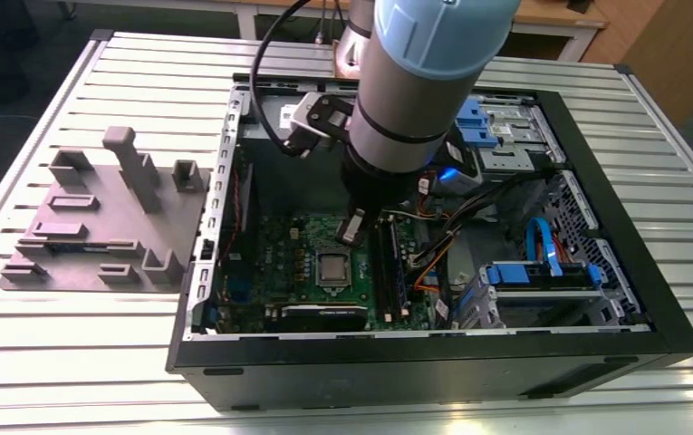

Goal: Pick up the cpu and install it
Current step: 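Close the cpu cover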

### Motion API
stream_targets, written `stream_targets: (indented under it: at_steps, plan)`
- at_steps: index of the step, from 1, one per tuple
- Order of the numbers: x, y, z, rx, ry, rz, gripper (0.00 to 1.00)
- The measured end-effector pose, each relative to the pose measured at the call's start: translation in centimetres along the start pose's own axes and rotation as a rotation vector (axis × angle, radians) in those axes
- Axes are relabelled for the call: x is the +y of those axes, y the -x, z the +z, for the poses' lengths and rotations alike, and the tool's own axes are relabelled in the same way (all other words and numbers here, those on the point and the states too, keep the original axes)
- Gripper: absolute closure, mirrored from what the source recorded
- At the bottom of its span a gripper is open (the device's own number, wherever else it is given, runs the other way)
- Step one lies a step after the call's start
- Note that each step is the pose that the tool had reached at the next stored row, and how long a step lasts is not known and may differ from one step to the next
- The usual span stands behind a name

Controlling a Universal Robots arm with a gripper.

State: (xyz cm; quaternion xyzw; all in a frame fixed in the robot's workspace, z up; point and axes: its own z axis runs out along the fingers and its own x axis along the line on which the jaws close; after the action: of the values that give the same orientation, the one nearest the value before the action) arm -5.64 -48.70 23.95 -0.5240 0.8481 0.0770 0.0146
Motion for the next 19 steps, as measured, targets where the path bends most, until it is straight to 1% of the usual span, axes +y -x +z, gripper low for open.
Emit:
stream_targets:
  at_steps: [5,6,7,8,10,11,12,13,19]
  plan:
    - [1.40,-0.77,0.16,0.0001,0.0001,-0.001,0.90]
    - [1.51,-0.86,0.18,0.0013,-0.0005,-0.002,0.90]
    - [1.54,-0.90,0.19,0.0071,-0.0030,-0.002,0.90]
    - [1.57,-0.94,0.17,0.0202,-0.0094,-0.001,0.90]
    - [1.69,-1.01,0.18,0.0524,-0.0254,0.000,0.90]
    - [1.75,-1.04,0.19,0.0675,-0.0330,0.001,0.90]
    - [1.79,-1.06,0.21,0.0761,-0.0374,0.002,0.90]
    - [1.84,-1.09,0.22,0.0780,-0.0382,0.001,0.90]
    - [2.14,-1.27,0.25,0.0783,-0.0382,-0.001,0.90]
